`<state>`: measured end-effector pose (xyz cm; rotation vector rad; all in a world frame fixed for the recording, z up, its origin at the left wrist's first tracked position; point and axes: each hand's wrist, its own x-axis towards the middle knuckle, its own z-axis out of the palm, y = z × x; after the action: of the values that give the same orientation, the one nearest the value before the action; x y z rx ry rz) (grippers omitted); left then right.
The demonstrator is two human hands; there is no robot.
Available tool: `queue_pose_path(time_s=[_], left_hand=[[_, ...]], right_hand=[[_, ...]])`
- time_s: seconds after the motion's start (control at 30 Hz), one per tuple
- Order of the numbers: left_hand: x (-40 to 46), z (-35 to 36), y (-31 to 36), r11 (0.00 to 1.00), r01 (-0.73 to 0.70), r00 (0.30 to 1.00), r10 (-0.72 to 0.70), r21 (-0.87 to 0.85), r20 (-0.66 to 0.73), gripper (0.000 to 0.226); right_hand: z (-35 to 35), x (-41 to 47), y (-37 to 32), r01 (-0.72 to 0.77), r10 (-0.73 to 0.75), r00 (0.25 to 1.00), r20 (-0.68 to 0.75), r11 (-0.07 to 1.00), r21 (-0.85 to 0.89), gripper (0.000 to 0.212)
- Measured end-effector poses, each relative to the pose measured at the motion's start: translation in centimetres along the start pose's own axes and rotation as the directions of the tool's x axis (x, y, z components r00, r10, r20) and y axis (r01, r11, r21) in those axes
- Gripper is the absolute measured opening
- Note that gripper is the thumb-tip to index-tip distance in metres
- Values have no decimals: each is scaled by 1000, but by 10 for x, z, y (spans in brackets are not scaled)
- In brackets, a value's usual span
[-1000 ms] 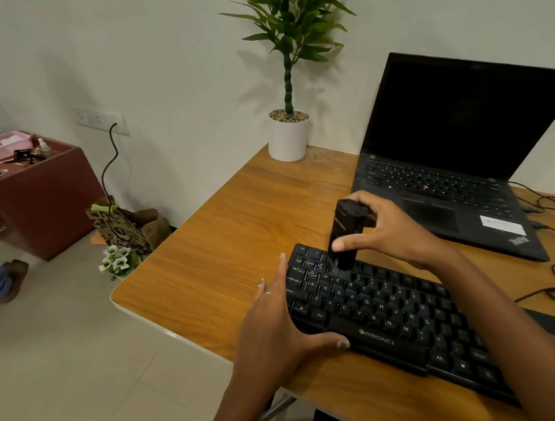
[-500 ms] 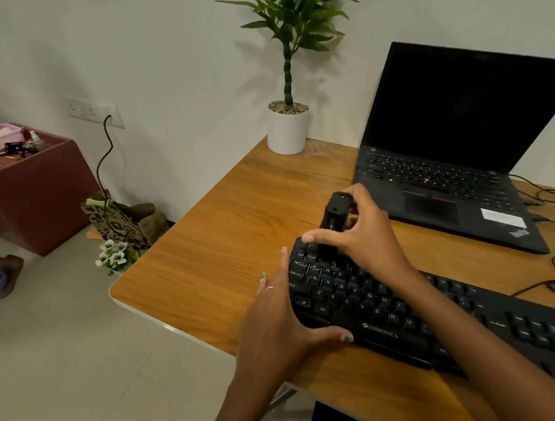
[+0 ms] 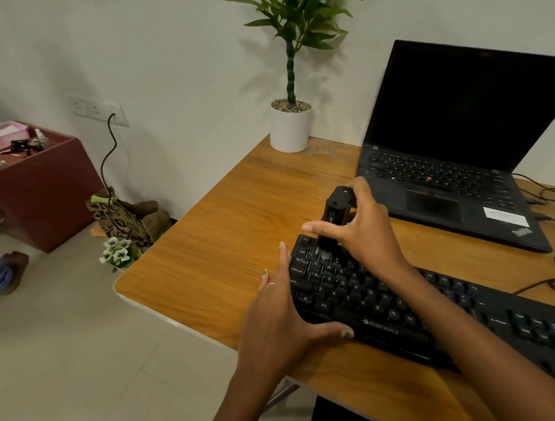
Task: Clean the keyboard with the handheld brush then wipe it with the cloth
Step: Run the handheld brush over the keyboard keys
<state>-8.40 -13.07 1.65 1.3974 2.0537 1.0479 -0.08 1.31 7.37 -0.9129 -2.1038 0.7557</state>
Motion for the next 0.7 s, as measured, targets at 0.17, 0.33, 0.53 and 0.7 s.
queue_pose_path(time_s=[0.17, 0.33, 0.53, 0.7], left_hand=[[2, 1, -2, 1000, -7, 1000, 7, -18, -3, 151], [1, 1, -1, 998, -51, 998, 50, -22, -23, 153], [2, 2, -3, 999, -34, 999, 34, -20, -7, 151], [1, 1, 0, 999, -48, 999, 48, 2, -11, 149]], right_hand=[[5, -7, -7, -29, 24, 992, 120, 999, 39, 66], [5, -3, -6, -5, 5, 999, 49, 1000, 1, 65], [0, -2, -5, 9, -8, 1000, 7, 995, -97, 66], [-1, -13, -11, -6, 15, 987, 162, 999, -52, 63]])
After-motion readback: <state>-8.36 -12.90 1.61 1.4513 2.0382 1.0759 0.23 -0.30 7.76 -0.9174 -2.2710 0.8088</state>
